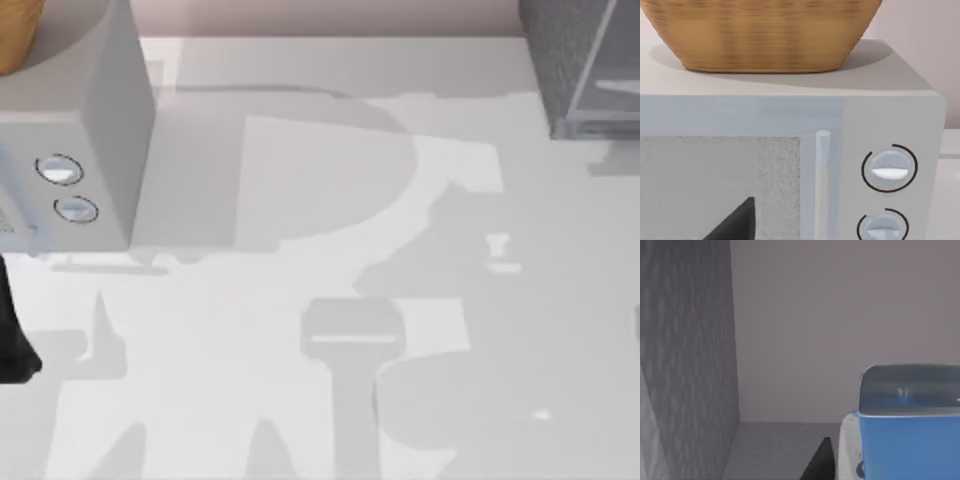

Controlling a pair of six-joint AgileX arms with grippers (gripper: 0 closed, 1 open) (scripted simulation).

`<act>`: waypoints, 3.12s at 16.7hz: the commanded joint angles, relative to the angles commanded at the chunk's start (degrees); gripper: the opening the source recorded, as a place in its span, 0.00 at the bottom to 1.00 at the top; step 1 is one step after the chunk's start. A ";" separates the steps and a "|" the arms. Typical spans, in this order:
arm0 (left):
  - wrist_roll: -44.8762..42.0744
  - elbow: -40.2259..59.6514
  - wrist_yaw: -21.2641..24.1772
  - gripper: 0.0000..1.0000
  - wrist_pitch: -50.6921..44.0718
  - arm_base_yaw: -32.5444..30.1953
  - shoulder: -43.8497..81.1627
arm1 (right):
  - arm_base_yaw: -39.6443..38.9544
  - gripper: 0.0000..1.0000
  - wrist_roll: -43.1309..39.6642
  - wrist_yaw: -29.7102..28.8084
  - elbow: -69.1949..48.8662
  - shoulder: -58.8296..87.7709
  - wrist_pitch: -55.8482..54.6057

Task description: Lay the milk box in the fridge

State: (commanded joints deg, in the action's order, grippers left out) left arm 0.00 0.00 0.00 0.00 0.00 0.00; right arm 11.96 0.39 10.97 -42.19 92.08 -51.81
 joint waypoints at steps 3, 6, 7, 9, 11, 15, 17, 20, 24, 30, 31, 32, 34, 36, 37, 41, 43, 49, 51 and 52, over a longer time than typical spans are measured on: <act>0.00 0.00 0.00 1.00 0.00 0.00 0.00 | 1.87 0.00 0.19 1.70 -6.13 15.44 -7.61; 0.00 0.00 0.00 1.00 0.00 0.00 0.00 | 3.23 0.00 0.37 2.95 -10.82 26.36 -13.41; 0.00 0.00 0.00 1.00 0.00 0.00 0.00 | 3.55 0.00 0.41 3.24 -11.96 28.80 -14.81; 0.00 0.00 0.00 1.00 0.00 0.00 0.00 | 3.95 0.00 0.46 3.62 -13.44 31.84 -16.61; 0.00 0.00 0.00 1.00 0.00 0.00 0.00 | 4.03 0.00 0.47 3.69 -13.74 32.45 -16.98; 0.00 0.00 0.00 1.00 0.00 0.00 0.00 | 3.72 0.00 0.55 3.66 -13.46 32.39 -16.82; 0.00 0.00 0.00 1.00 0.00 0.00 0.00 | 3.68 0.00 0.68 3.61 -14.18 32.42 -16.77; 0.00 0.00 0.00 1.00 0.00 0.00 0.00 | 3.40 0.00 0.76 3.30 -18.24 33.37 -15.54; 0.00 0.00 0.00 1.00 0.00 0.00 0.00 | 2.77 0.00 0.41 2.61 -25.85 36.98 -11.02; 0.00 0.00 0.00 1.00 0.00 0.00 0.00 | 1.54 0.00 0.47 1.31 -38.72 43.65 -1.95; 0.00 0.00 0.00 1.00 0.00 0.00 0.00 | 1.33 0.00 0.48 1.10 -40.83 44.56 -0.56; 0.00 0.00 0.00 1.00 0.00 0.00 0.00 | 1.13 0.00 0.49 0.89 -42.86 45.37 0.71; 0.00 0.00 0.00 1.00 0.00 0.00 0.00 | 0.79 0.00 0.47 0.55 -46.41 46.58 2.75; 0.00 0.00 0.00 1.00 0.00 0.00 0.00 | 0.55 0.00 0.43 0.31 -48.96 47.30 4.08; 0.00 0.00 0.00 1.00 0.00 0.00 0.00 | 0.49 0.00 0.41 0.25 -49.63 47.46 4.40; 0.00 0.00 0.00 1.00 0.00 0.00 0.00 | 0.47 0.00 0.40 0.23 -49.82 47.51 4.50; 0.00 0.00 0.00 1.00 0.00 0.00 0.00 | 0.47 0.08 0.40 0.23 -49.82 47.51 4.50; 0.00 0.00 0.00 1.00 0.00 0.00 0.00 | 0.47 0.53 0.40 0.23 -49.82 47.51 4.50; 0.00 0.00 0.00 1.00 0.00 0.00 0.00 | 0.47 0.68 0.40 0.23 -49.82 47.51 4.50; 0.00 0.00 0.00 1.00 0.00 0.00 0.00 | 0.47 0.75 0.40 0.23 -49.82 47.51 4.50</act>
State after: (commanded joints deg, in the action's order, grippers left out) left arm 0.00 0.00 0.00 0.00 0.00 0.00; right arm 12.43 0.79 11.20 -92.01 139.59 -47.31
